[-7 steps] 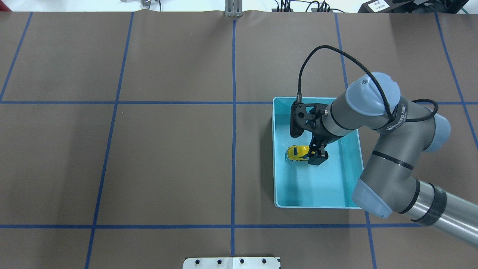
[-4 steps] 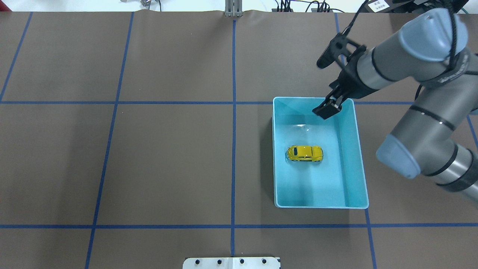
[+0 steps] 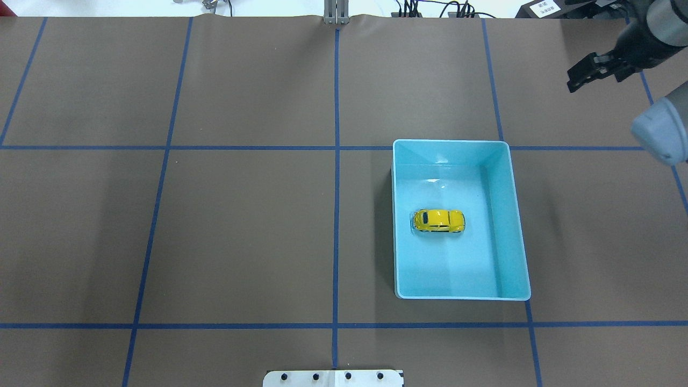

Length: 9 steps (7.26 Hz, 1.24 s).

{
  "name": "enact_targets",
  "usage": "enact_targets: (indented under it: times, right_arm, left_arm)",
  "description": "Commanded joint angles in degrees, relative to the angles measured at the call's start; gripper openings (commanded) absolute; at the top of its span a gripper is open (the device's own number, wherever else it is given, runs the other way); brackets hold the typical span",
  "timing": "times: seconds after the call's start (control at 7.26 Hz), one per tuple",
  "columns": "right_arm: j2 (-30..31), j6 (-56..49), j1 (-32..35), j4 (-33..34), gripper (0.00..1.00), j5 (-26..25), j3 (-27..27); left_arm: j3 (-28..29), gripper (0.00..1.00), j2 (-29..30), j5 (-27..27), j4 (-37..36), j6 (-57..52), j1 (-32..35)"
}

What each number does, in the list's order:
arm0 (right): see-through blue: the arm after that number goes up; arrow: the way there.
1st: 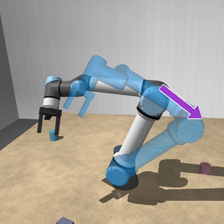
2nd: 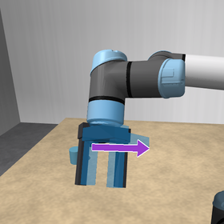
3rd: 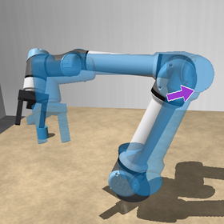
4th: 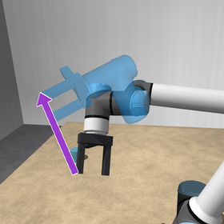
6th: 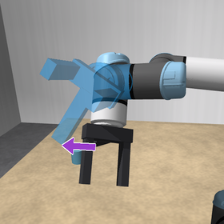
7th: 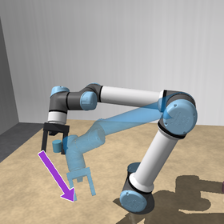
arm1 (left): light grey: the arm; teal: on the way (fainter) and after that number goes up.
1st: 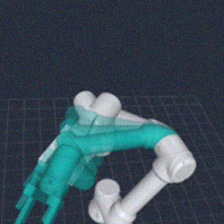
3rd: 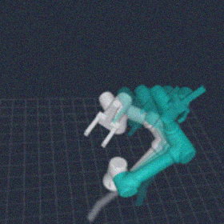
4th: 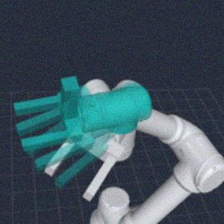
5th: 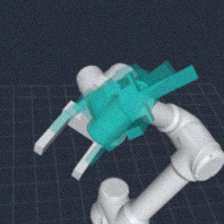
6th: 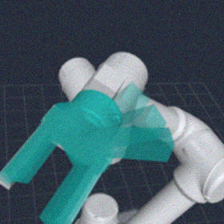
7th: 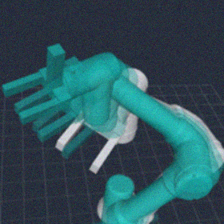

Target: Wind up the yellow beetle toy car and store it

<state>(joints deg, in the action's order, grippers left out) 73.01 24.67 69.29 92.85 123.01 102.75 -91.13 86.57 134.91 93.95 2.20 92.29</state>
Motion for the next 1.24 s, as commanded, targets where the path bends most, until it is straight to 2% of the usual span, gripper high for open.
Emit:
enact_targets:
  times: [0.0,0.14,0.41,0.69,1.1]
  right_arm:
    - [7.12,-0.94,6.88,0.58,1.0,2.12,-1.5]
    - [9.23,-2.6,8.47,0.58,1.0,3.88,-1.85]
    - [12.66,-8.83,10.24,0.58,1.0,4.34,-1.94]
    - [13.12,-12.45,12.69,0.58,1.0,6.26,-4.3]
    - [15.32,-17.2,17.18,-2.76,1.0,9.17,-7.04]
  left_arm:
    - [-0.01,1.0,0.0,0.0,0.0,0.0,0.0]
    - [-0.01,1.0,0.0,0.0,0.0,0.0,0.0]
    - [-0.01,1.0,0.0,0.0,0.0,0.0,0.0]
    - [-0.01,1.0,0.0,0.0,0.0,0.0,0.0]
    - [-0.01,1.0,0.09,0.0,0.09,0.09,0.0]
